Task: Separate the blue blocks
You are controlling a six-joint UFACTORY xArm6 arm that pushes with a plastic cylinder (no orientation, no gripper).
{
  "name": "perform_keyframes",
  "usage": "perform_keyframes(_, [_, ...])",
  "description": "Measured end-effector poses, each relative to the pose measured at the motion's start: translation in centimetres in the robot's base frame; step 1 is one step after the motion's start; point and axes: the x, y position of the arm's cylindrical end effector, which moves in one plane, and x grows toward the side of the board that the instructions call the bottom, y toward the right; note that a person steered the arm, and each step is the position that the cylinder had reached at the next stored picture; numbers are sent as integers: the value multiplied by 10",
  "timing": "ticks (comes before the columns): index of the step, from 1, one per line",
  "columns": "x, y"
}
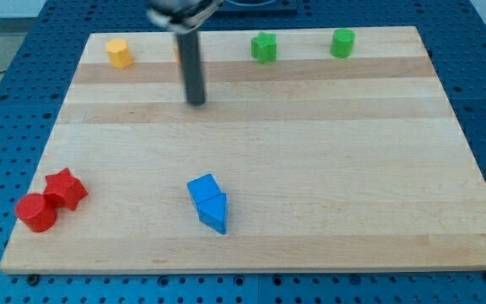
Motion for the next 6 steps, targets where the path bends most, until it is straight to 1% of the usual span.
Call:
perform_keyframes(1, [90, -62])
perform_keyframes(2, [175, -28])
perform_keyframes(3, [205, 39])
perform_keyframes(4, [174, 44])
perform_keyframes(5, [183, 84])
perform_keyframes(6, [183, 139])
